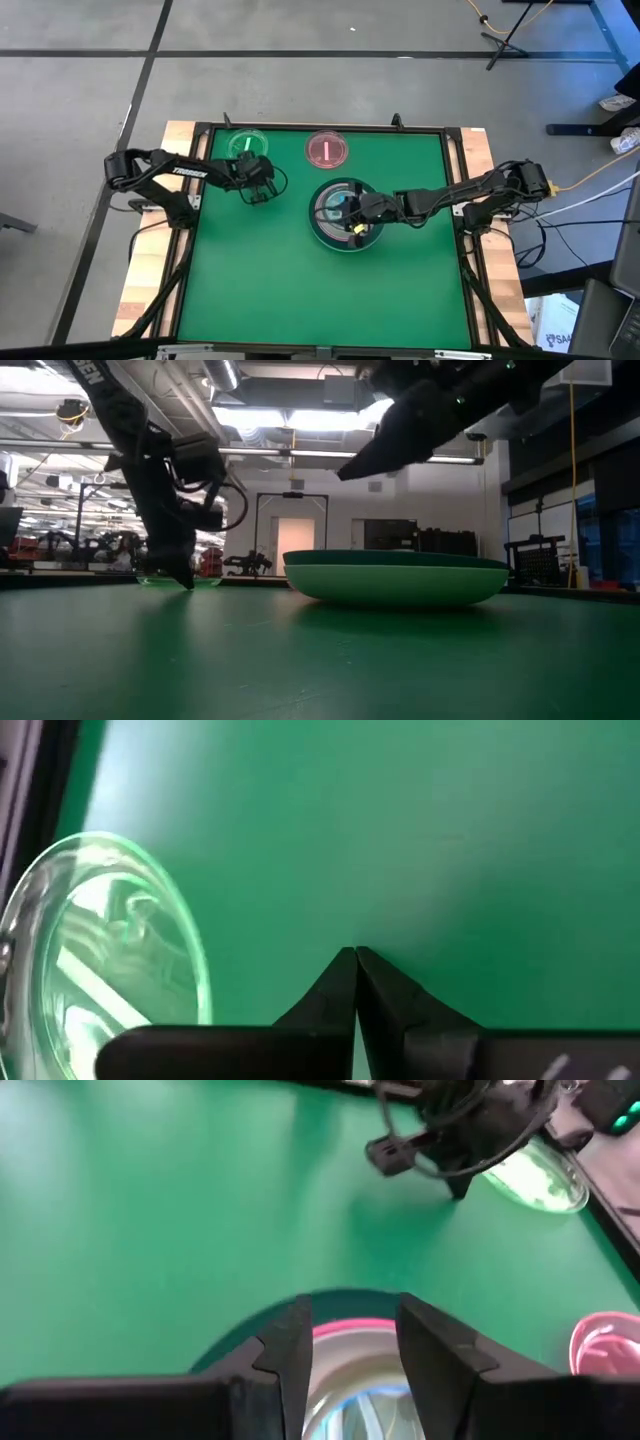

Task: Stack plastic plates
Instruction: Stack the green plate on top of the blue plate

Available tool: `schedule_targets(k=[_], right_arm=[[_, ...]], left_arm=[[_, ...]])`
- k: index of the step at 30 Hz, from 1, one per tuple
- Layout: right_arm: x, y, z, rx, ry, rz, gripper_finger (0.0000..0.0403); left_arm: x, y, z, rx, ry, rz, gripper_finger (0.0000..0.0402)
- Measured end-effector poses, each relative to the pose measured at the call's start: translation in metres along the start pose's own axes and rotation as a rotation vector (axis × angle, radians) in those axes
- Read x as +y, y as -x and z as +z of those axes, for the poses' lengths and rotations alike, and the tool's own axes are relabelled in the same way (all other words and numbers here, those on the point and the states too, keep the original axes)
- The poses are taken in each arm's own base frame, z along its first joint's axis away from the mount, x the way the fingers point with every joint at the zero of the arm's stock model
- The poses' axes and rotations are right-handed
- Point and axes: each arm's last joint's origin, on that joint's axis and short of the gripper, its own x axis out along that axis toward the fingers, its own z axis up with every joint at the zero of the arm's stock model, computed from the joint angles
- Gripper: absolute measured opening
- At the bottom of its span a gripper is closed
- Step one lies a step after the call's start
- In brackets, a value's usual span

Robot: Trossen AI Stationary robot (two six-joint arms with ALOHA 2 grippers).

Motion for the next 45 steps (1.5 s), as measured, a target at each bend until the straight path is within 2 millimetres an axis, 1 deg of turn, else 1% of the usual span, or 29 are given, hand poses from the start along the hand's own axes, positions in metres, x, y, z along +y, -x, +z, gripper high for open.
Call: schedule_targets(k=[2, 4, 6, 8, 10, 12, 16, 21, 25, 27, 32, 36, 41, 45], right_arm=[[0.000, 0.000, 0.002, -0.020, -0.004, -0.002, 0.0136], [0.000, 0.000, 0.003, -0.032, -0.006, -0.003, 0.0136], [0.000, 0.000, 0.003, -0.033, -0.006, -0.003, 0.0136], [0.000, 0.000, 0.003, -0.032, -0.018, -0.004, 0.0136], [-0.001, 0.000, 0.003, -0.031, -0.056, -0.012, 0.0136], [-0.001, 0.000, 0.002, -0.023, -0.057, -0.027, 0.0136], [-0.001, 0.000, 0.002, -0.019, -0.055, -0.039, 0.0136], [-0.003, 0.000, 0.004, -0.035, -0.018, -0.053, 0.0136], [-0.011, -0.001, 0.007, -0.062, -0.003, -0.126, 0.0136], [-0.013, -0.001, 0.006, -0.057, -0.011, -0.137, 0.0136], [-0.015, -0.001, 0.004, -0.046, -0.054, -0.118, 0.0136], [-0.019, -0.002, 0.005, -0.053, -0.038, -0.136, 0.0136], [-0.019, -0.002, 0.005, -0.051, -0.024, -0.139, 0.0136], [-0.018, -0.002, 0.005, -0.051, 0.015, -0.139, 0.0136]], left_arm=[[-0.002, 0.005, 0.004, 0.009, -0.025, -0.008, 0.0001], [-0.001, 0.015, 0.011, 0.008, -0.014, 0.018, 0.0001], [0.000, 0.025, 0.017, -0.009, 0.017, 0.024, 0.0000], [0.000, 0.032, 0.019, -0.006, 0.058, 0.011, 0.0000], [0.001, 0.037, 0.020, -0.011, 0.111, 0.010, 0.0000], [0.003, 0.039, 0.020, -0.013, 0.151, 0.042, 0.0001], [0.012, 0.036, 0.019, 0.001, 0.202, 0.068, 0.0025], [0.031, 0.028, 0.013, 0.038, 0.287, 0.103, 0.0078], [0.045, 0.020, 0.010, 0.051, 0.324, 0.055, 0.0106], [0.051, 0.015, 0.009, 0.044, 0.333, 0.031, 0.0110], [0.061, 0.003, 0.006, 0.067, 0.332, 0.041, 0.0112], [0.066, 0.001, 0.005, 0.066, 0.290, 0.038, 0.0112], [0.068, 0.000, 0.004, 0.036, 0.275, -0.044, 0.0112], [0.069, 0.000, 0.004, 0.043, 0.273, -0.013, 0.0112]])
